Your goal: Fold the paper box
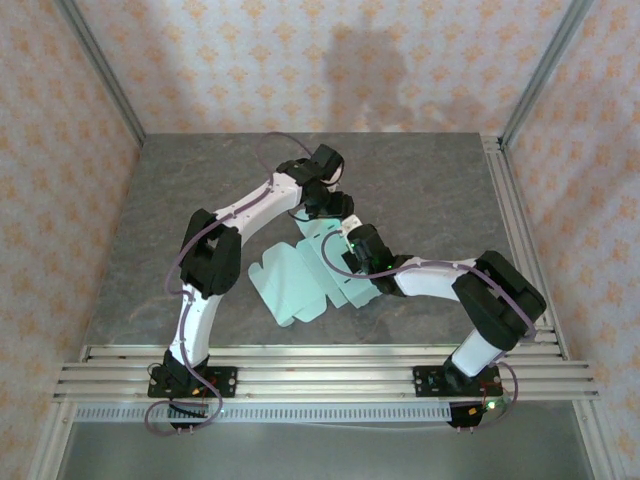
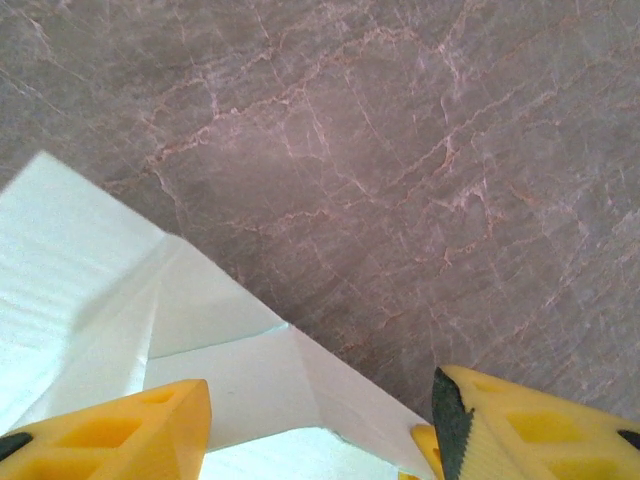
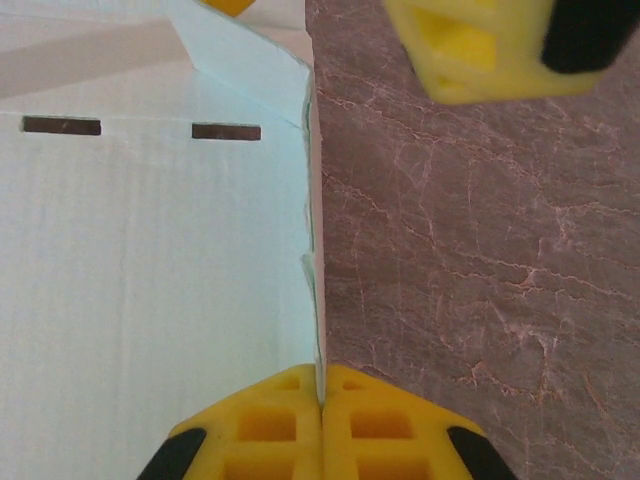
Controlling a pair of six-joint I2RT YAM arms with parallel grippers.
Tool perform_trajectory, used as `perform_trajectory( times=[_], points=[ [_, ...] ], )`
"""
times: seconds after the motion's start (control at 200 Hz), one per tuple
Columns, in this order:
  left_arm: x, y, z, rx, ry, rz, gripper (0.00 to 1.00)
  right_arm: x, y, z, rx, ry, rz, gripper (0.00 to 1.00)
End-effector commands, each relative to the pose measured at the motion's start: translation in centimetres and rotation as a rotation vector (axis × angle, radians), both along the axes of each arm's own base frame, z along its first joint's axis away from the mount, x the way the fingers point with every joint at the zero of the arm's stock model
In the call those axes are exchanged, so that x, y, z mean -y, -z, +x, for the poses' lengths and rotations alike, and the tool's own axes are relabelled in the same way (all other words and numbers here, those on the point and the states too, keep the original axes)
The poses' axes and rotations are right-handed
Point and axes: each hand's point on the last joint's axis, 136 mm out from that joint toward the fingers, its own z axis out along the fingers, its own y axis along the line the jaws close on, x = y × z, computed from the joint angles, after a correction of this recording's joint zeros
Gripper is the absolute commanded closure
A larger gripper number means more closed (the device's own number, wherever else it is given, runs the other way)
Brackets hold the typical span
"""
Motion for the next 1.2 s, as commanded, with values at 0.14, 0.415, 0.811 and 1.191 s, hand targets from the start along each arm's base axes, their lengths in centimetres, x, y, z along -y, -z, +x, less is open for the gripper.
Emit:
perform_trajectory(
  times=[0.14, 0.415, 0.811, 1.191],
  points=[
    [1.5, 0.2, -2.6, -0.081, 0.029, -0.026, 0.42, -0.6, -1.2, 0.9, 0.049, 0.019, 0.040, 1.00],
    [0.8, 0.8, -2.4, -0.063, 0.013, 0.033, 0.31, -1.1, -1.5, 0.9, 0.022, 0.011, 0.106, 1.00],
    [0.5, 0.2, -1.2, -0.046, -0.014, 0.042, 0.36, -1.0, -1.5, 0.2, -0.078, -0.023, 0.257, 1.00],
    [-1.1, -0.3, 0.2, -0.056, -0.158, 0.065, 0.41, -0.3, -0.9, 0.4, -0.067, -0.019, 0.215, 1.00]
  ],
)
